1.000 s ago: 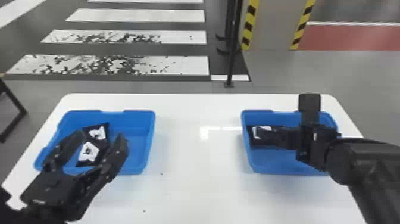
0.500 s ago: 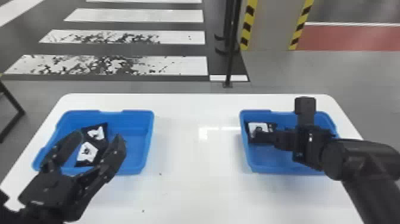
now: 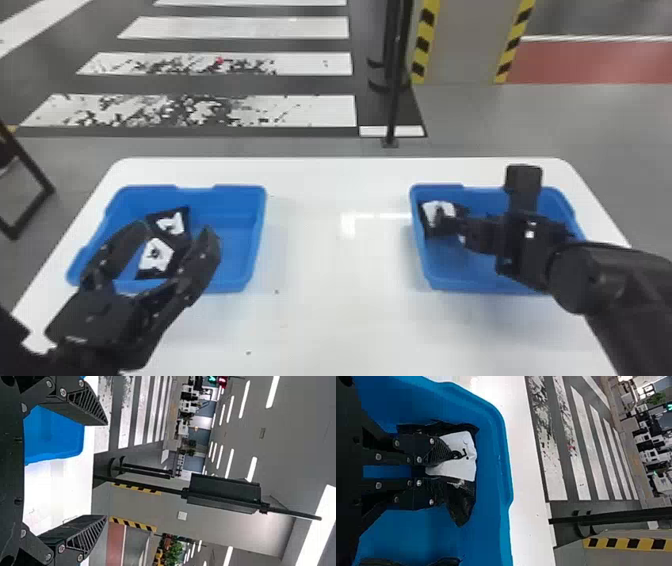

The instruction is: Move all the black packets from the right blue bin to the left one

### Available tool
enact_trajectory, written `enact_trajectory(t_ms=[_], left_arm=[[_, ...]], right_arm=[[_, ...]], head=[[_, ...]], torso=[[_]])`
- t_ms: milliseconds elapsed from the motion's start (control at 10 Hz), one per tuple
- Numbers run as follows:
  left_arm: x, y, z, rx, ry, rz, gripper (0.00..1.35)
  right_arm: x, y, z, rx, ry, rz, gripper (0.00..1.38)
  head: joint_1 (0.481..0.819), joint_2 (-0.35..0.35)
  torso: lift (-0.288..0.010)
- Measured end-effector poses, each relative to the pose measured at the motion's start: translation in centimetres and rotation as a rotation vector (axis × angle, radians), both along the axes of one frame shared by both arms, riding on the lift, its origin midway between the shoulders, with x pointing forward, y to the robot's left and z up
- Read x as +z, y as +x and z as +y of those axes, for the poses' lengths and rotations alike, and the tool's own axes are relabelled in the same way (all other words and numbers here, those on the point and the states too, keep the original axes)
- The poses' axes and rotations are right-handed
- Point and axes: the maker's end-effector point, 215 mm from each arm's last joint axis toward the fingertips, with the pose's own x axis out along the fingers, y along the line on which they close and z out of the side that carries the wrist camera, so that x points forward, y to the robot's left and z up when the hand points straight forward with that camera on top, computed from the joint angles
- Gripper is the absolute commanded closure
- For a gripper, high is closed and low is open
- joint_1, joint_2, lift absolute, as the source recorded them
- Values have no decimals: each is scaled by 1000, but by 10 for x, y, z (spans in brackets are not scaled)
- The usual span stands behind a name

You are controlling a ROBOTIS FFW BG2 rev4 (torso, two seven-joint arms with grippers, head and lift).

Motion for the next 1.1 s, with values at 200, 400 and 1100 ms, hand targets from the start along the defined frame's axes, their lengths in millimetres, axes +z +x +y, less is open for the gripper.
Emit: enact_trajectory(t_ms=[200, 400, 1100], left_arm=[[8, 0, 1, 4, 4, -30, 216], [14, -1, 1, 6, 5, -50, 216], [34, 5, -33, -97, -19, -105, 208]], right_arm=[[10, -23, -6, -30, 64, -39, 1176], [33, -42, -26, -74, 84, -97, 1176], [198, -71, 109, 280, 499, -347, 1174]], head=[[695, 21], [695, -5], [695, 114]], torso=[[-140], [-140], [-140]])
